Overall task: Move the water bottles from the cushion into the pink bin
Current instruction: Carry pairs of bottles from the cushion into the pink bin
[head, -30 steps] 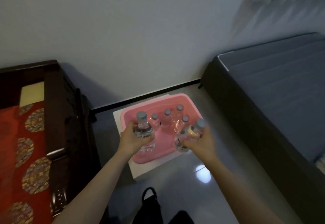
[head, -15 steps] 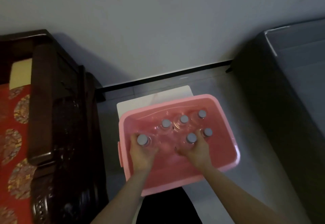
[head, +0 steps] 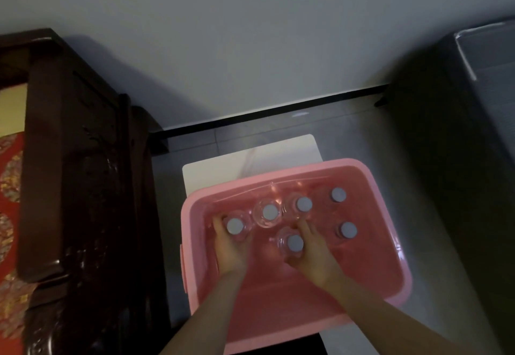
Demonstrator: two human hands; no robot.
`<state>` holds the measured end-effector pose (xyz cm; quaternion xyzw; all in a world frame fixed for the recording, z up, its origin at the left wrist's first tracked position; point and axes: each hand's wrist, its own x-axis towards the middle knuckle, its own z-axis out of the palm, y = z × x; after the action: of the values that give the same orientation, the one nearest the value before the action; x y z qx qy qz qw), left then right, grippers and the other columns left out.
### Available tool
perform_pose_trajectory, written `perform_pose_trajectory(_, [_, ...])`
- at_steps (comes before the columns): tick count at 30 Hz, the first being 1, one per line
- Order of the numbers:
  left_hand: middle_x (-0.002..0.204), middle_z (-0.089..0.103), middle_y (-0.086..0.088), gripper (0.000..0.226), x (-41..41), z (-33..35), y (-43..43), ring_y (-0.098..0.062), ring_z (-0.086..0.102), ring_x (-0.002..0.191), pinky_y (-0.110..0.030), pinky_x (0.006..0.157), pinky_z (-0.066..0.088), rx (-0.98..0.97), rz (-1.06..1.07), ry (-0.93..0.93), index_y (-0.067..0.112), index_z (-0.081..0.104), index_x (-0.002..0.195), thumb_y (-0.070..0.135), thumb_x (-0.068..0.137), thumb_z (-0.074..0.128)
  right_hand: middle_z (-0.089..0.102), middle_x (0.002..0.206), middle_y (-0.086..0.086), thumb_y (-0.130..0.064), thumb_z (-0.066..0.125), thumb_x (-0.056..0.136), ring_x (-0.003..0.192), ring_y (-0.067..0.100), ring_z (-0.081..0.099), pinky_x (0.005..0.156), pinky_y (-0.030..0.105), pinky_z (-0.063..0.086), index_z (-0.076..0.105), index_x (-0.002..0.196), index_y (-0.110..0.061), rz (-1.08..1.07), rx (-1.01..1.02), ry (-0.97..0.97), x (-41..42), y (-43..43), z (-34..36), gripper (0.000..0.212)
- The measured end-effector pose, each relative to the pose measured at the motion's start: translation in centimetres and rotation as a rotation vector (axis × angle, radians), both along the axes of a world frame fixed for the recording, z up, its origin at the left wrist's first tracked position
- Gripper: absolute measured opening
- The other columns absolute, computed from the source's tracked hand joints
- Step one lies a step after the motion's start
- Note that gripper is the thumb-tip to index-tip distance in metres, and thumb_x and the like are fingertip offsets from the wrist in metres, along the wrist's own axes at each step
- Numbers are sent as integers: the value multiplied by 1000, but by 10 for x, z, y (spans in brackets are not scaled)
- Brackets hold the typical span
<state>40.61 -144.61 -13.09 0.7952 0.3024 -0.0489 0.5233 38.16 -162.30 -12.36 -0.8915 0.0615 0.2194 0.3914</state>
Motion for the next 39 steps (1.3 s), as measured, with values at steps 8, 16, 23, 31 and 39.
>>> perform_pose_trajectory(8, [118,58,-5,66,-11,21,9,-25,55,107,-41,94,46,93,-202,7,18,46,119,18,65,84,54,109,-11,-26,81,61,95,11,52,66,23,45,55,118,-35,144,-161,-168,-10,0,40,63])
perform_pose_trajectory(16, [88,59,4,29,-2,53,30,-16,53,79,-24,68,37,312,-512,-112,11,65,95,3,70,76,60,99,5,-5,62,75,96,25,53,74,38,47,68,99,-11,189,-213,-197,9,-9,60,25])
perform_pose_trajectory(23, [86,61,-2,18,14,55,31,-18,50,76,-27,63,31,395,-645,-157,9,64,88,9,73,74,58,97,6,2,60,69,92,26,52,63,32,42,63,91,-8,328,-379,-224,8,-25,60,25])
perform_pose_trajectory(31, [102,64,-9,20,29,51,31,-31,59,91,-35,74,45,369,-683,-161,6,63,95,9,77,71,52,104,2,-6,59,74,98,22,48,62,29,37,59,102,-12,400,-392,-196,13,-23,59,29])
perform_pose_trajectory(39, [110,64,-2,37,41,76,41,-20,58,100,-26,78,40,357,-740,-167,13,59,112,34,82,68,54,106,-2,-35,62,80,101,21,48,72,33,45,60,113,-20,225,-296,-293,37,-34,102,36])
